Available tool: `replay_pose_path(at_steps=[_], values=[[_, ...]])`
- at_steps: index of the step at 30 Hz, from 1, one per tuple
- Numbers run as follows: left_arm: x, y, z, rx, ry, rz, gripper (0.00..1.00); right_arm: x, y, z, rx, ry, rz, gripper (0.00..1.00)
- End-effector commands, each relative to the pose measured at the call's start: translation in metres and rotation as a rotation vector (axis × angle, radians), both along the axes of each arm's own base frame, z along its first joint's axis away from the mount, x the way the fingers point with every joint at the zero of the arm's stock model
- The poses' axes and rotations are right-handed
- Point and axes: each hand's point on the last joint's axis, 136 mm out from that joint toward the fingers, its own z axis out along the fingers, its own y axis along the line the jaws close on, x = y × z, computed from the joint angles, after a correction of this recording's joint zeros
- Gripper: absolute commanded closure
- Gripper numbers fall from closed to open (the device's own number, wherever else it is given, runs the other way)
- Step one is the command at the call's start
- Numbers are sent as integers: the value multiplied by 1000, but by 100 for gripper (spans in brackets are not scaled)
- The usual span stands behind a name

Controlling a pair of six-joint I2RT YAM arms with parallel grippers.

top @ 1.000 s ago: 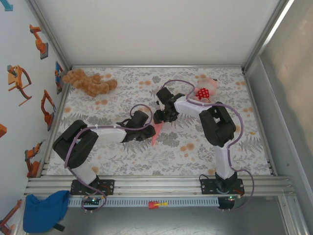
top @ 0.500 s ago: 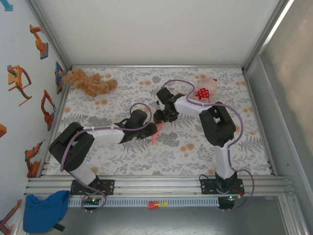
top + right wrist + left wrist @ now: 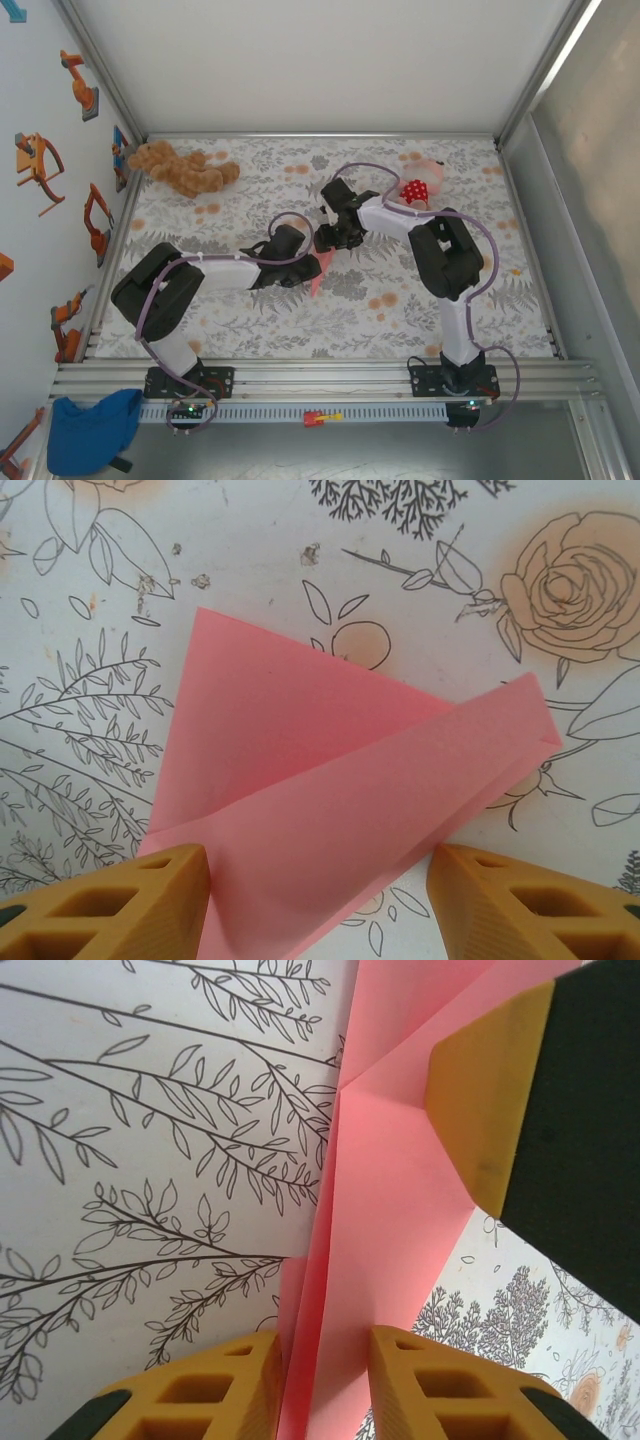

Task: Fold a paper plane with a square sheet of paper (pick it up from the middle)
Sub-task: Fold the wing for the fifth time at the center of the table.

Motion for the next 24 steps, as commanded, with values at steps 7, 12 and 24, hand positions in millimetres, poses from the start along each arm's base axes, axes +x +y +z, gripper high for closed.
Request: replay_pose_path(at_steps=[7,12,24], values=[[-14,15,-34,101,110,16,74,-12,-11,13,118,49,1,36],[-15,14,-37,104,118,14,74,-24,-26,-11,47,94,30,36],[-19,11,-40,127,129,-18,73,-28,-55,-57,-139,137,-26,46]])
